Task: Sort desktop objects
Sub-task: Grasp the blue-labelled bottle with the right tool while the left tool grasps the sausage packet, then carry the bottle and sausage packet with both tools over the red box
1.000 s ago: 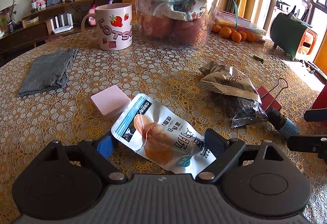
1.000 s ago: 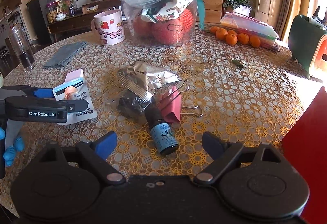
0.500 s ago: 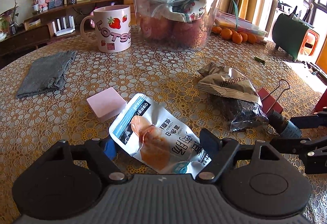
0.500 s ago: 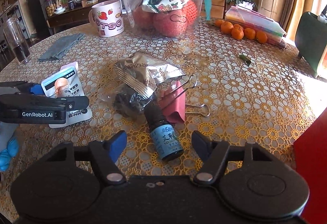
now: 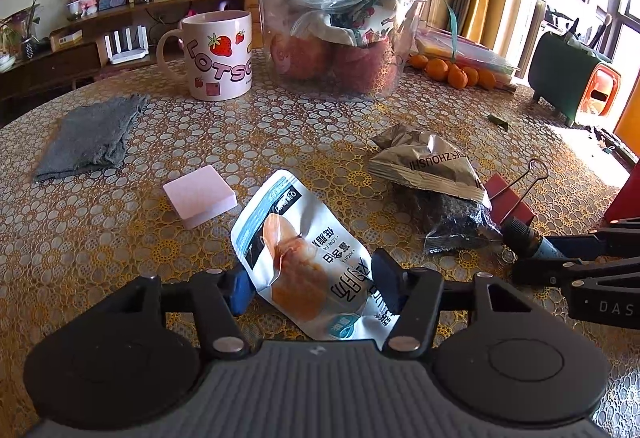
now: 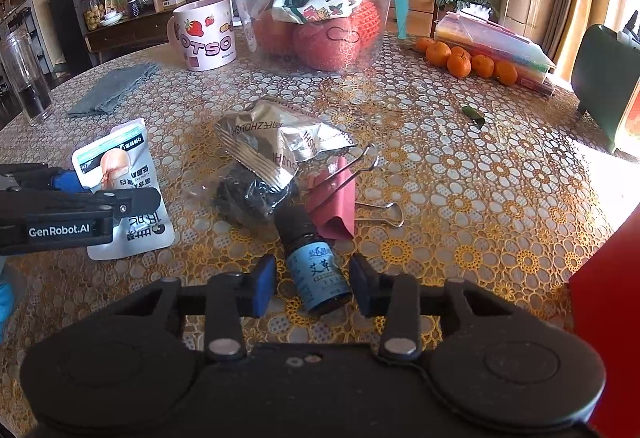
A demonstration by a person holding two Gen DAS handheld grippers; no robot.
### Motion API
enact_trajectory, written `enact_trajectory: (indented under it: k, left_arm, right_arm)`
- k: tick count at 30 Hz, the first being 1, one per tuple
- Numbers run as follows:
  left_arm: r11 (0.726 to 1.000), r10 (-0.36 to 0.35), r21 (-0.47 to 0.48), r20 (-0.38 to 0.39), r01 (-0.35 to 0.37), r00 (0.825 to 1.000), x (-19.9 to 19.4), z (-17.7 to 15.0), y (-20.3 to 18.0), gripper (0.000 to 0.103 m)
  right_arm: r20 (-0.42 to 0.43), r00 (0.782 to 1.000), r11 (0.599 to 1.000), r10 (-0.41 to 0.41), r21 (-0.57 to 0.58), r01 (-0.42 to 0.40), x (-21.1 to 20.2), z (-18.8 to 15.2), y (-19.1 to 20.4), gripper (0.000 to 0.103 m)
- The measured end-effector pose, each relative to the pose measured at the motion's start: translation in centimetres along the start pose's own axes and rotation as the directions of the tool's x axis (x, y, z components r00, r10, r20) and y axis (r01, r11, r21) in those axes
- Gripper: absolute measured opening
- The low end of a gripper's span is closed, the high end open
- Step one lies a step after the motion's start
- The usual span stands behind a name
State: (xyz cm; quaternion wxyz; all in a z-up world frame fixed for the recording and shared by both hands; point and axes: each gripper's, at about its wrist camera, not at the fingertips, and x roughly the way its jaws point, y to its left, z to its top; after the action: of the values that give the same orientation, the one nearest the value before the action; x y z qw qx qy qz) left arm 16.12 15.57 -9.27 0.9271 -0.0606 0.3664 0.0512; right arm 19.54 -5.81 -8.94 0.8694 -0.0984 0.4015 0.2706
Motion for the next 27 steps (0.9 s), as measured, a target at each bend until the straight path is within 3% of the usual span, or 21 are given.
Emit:
enact_trajectory:
  k: [6, 9, 10, 11, 14, 27]
  left_arm:
    - [0.998, -0.009, -0.064, 0.006, 0.010, 1.000, -0.8, 0.4, 0.6, 0.047]
    - [0.996, -0.018, -0.088, 0.033, 0.021, 0.999, -1.6, 0.7, 0.7, 0.032]
    - [0.995, -0.023, -0.098, 0.042, 0.027, 0.999, -1.8, 0.8, 0.8, 0.021]
    - [0.992, -0.042, -0.116, 0.051, 0.048, 0.998, -2.2, 1.0, 1.0, 0.015]
    - [0.990, -0.056, -0.128, 0.060, 0.063, 0.997, -2.7, 1.4, 1.0, 0.009]
    - [0.966, -0.119, -0.227, 0.054, 0.128, 0.991, -4.9, 0.8, 1.4, 0.006]
  right_arm:
    - [-0.001, 1.000, 1.000, 0.002, -0.003, -0.002, -0.4, -0.3, -0.3, 0.029]
    - [-0.004, 1.000, 1.000, 0.009, -0.003, -0.009, -0.7, -0.4, -0.3, 0.027]
    - [-0.004, 1.000, 1.000, 0.010, -0.002, -0.010, -0.8, -0.4, -0.3, 0.026]
    - [-0.003, 1.000, 1.000, 0.011, 0.000, -0.011, -0.9, -0.5, -0.3, 0.024]
    - [-0.004, 1.000, 1.000, 0.011, 0.014, -0.011, -1.2, -0.6, -0.5, 0.023]
    - [0.008, 1.000, 0.999, 0.030, 0.044, -0.030, -3.9, -1.5, -1.4, 0.023]
